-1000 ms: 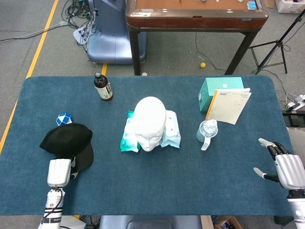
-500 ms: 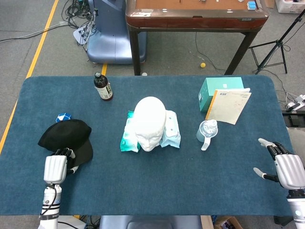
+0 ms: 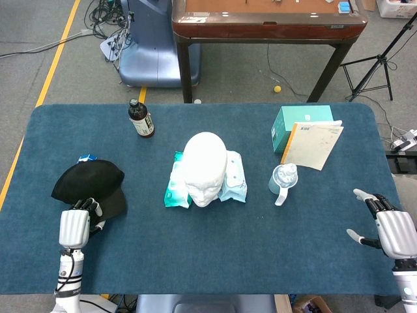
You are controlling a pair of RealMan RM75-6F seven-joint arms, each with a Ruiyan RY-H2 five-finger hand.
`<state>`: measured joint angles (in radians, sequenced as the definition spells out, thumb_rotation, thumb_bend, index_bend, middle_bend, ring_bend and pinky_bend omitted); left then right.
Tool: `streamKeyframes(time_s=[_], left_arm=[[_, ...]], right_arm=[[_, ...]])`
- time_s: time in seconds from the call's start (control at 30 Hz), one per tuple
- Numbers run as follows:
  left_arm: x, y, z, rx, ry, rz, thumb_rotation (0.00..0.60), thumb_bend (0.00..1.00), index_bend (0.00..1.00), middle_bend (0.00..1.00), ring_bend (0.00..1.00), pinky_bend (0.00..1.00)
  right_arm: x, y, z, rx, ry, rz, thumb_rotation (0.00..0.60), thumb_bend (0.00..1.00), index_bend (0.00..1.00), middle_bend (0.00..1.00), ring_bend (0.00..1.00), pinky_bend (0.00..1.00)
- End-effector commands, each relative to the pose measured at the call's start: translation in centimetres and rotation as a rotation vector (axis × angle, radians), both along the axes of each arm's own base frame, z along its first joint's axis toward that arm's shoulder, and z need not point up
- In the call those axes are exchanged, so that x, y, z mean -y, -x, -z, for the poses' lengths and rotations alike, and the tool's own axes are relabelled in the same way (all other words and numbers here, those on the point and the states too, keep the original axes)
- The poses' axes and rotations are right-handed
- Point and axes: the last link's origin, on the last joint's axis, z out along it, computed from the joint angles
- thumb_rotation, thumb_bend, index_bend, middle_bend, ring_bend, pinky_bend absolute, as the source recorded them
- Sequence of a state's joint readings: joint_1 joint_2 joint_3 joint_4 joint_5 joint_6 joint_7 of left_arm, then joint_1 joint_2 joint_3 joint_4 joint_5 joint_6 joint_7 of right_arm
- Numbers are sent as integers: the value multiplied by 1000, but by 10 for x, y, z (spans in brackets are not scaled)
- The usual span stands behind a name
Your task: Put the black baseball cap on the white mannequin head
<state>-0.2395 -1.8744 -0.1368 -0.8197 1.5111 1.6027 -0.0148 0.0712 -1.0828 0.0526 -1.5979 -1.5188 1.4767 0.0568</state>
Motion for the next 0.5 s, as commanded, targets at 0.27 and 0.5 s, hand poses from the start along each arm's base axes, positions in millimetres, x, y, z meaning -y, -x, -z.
streamKeyframes(time_s=[0.27, 0.5], left_arm=[[-1, 4, -1, -19, 4, -19, 600, 246, 563, 481, 439, 615], [-2, 4, -3, -4, -10, -11, 600, 287, 617, 478, 438, 611]], right_arm=[[0, 0, -1, 2, 2, 1, 600, 31, 200, 304, 224, 476], [0, 0, -1, 4, 4, 1, 600, 31, 201, 304, 224, 476]])
